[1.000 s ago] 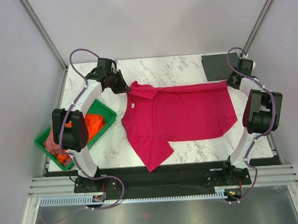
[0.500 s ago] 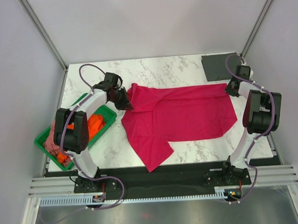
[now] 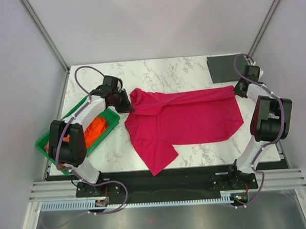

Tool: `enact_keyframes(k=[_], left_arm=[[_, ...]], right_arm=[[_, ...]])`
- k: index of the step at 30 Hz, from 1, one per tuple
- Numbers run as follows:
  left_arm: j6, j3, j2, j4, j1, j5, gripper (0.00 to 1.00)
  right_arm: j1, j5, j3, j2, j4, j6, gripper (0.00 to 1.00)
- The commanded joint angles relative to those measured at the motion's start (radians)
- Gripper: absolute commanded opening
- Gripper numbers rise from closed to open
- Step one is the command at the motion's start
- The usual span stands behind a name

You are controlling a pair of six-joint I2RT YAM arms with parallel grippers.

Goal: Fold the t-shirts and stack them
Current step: Fold the tshirt

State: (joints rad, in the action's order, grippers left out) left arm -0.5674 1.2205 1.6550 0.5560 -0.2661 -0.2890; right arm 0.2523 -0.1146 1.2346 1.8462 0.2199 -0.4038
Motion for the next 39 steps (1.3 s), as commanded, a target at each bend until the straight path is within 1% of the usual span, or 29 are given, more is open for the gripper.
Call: enact_keyframes(k=[1,4,8,9,10,11,13,14,15,17,18,20,21,22,23,25,26,27,28,29,31,32,35,37,39], left_arm=[[-0.035,-0.048,0.008,-0.013,-0.01,0.025,0.02],[-0.035,-0.07,0.029,-0.024,-0.019,0.04,0.02],[-0.037,-0.085,0.04,-0.027,-0.024,0.042,0.02],[-0.04,-0.094,0.038,-0.028,-0.027,0.044,0.03],[-0.04,-0.099,0.032,-0.027,-0.028,0.042,0.06],[-0.038,-0.102,0.026,-0.03,-0.035,0.037,0.17],[-0.026,-0.113,-0.001,-0.028,-0.041,0.036,0.27],[-0.02,-0.116,-0.012,-0.025,-0.047,0.037,0.35],[-0.011,-0.118,-0.038,-0.027,-0.047,0.042,0.39],[-0.002,-0.107,-0.063,-0.027,-0.047,0.063,0.45],[0.009,-0.095,-0.078,-0.027,-0.047,0.065,0.46],[0.02,-0.047,-0.078,-0.03,-0.047,0.059,0.48],[0.027,-0.024,-0.058,-0.034,-0.048,0.054,0.48],[0.032,0.0,-0.04,-0.037,-0.048,0.047,0.48],[0.038,0.058,-0.018,-0.038,-0.048,0.034,0.48],[0.038,0.118,0.064,-0.038,-0.05,0.034,0.48],[0.043,0.181,0.103,-0.048,-0.051,-0.004,0.47],[0.044,0.215,0.133,-0.054,-0.051,-0.01,0.47],[0.04,0.247,0.2,-0.059,-0.051,-0.016,0.46],[0.037,0.313,0.231,-0.064,-0.053,-0.028,0.46],[0.038,0.379,0.294,-0.074,-0.056,-0.027,0.46],[0.04,0.446,0.355,-0.076,-0.058,-0.026,0.46],[0.044,0.563,0.484,-0.073,-0.056,-0.003,0.46],[0.044,0.615,0.526,-0.073,-0.053,0.026,0.45],[0.052,0.634,0.571,-0.073,-0.053,0.06,0.45]], right_arm=[[0.007,-0.042,-0.027,-0.019,0.004,0.002,0.0],[0.007,-0.043,-0.034,-0.005,-0.002,-0.001,0.01],[0.007,-0.053,-0.027,0.008,0.001,-0.004,0.06],[0.008,-0.054,-0.023,0.011,0.01,-0.006,0.13],[0.008,-0.057,-0.006,0.01,0.019,-0.009,0.18],[0.007,-0.066,0.005,0.01,0.033,-0.013,0.22],[0.008,-0.085,0.046,0.002,0.099,-0.032,0.26],[0.008,-0.108,0.064,-0.001,0.133,-0.039,0.27],[0.008,-0.155,0.083,-0.004,0.213,-0.049,0.28],[0.007,-0.177,0.127,-0.011,0.289,-0.063,0.28],[0.008,-0.125,0.131,-0.018,0.291,-0.06,0.27],[0.007,-0.071,0.131,-0.025,0.282,-0.056,0.26],[0.002,-0.004,0.129,-0.024,0.254,-0.055,0.26],[-0.001,0.027,0.126,-0.019,0.236,-0.053,0.25],[-0.004,0.059,0.124,-0.01,0.219,-0.05,0.25],[-0.01,0.111,0.118,-0.001,0.158,-0.05,0.26],[-0.01,0.142,0.115,0.016,0.112,-0.052,0.26],[-0.01,0.16,0.112,0.027,0.089,-0.052,0.27],[-0.011,0.199,0.111,0.037,0.066,-0.053,0.27],[-0.012,0.214,0.112,0.066,0.024,-0.055,0.27],[-0.01,0.236,0.118,0.097,-0.011,-0.062,0.27],[-0.01,0.248,0.121,0.129,-0.037,-0.066,0.27],[-0.01,0.242,0.141,0.186,-0.054,-0.064,0.27],[-0.008,0.221,0.157,0.206,-0.053,-0.066,0.27],[-0.001,0.176,0.176,0.231,-0.021,-0.07,0.26]])
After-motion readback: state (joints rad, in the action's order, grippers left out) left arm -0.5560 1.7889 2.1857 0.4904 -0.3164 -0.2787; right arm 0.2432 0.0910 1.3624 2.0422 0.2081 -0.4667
